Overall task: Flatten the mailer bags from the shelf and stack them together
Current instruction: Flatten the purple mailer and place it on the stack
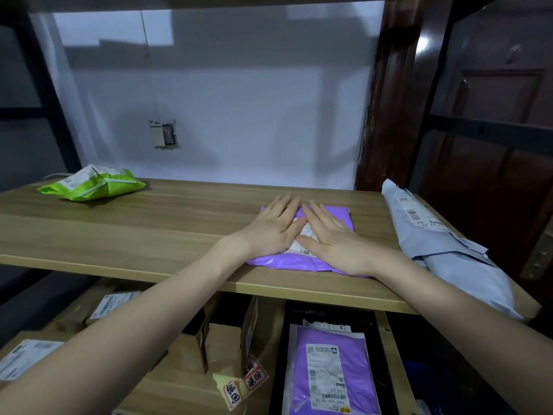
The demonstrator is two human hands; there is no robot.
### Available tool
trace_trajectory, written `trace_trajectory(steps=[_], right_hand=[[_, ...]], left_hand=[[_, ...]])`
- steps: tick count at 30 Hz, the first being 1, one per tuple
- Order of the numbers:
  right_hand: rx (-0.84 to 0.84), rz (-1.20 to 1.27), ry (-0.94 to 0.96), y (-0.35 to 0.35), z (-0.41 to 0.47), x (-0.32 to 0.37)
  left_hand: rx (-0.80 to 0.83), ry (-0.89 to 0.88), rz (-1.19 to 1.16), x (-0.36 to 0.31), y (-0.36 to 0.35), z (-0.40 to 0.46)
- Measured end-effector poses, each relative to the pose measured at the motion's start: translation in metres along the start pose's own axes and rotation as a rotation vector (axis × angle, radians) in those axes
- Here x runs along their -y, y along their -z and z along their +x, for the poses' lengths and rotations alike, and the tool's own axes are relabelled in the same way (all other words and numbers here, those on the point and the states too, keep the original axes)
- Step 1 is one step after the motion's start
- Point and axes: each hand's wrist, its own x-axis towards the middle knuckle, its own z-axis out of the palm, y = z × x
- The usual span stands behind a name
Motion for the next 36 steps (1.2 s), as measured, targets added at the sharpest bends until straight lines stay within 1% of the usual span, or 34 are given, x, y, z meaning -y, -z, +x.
trace_trajectory(steps=[12, 18, 21, 26, 28, 30, 33, 34, 36], right_hand=[[0.034, 0.02, -0.015, 0.002, 0.002, 0.001], [-0.013, 0.058, -0.003, -0.001, 0.0, -0.001], [-0.082, 0.09, 0.0, 0.002, -0.006, 0.002], [-0.339, -0.053, 0.013, 0.004, -0.031, 0.01], [-0.389, -0.082, 0.02, 0.004, -0.045, 0.015], [-0.403, -0.084, 0.034, 0.004, -0.057, 0.019], [-0.389, -0.073, 0.05, 0.004, -0.075, 0.023], [-0.38, -0.058, 0.052, 0.003, -0.081, 0.024], [-0.361, -0.01, 0.048, 0.001, -0.093, 0.024]], left_hand=[[-0.025, -0.004, 0.012, 0.0, -0.003, 0.0], [-0.075, 0.034, 0.111, -0.005, 0.002, -0.006], [-0.095, 0.057, 0.125, -0.007, 0.009, -0.01], [-0.141, 0.068, 0.003, -0.012, 0.027, -0.03], [-0.165, 0.068, -0.033, -0.015, 0.033, -0.04], [-0.154, 0.079, -0.111, -0.02, 0.037, -0.052], [-0.044, 0.142, -0.401, -0.025, 0.04, -0.073], [-0.043, 0.164, -0.474, -0.025, 0.039, -0.08], [-0.066, 0.211, -0.547, -0.023, 0.039, -0.092]])
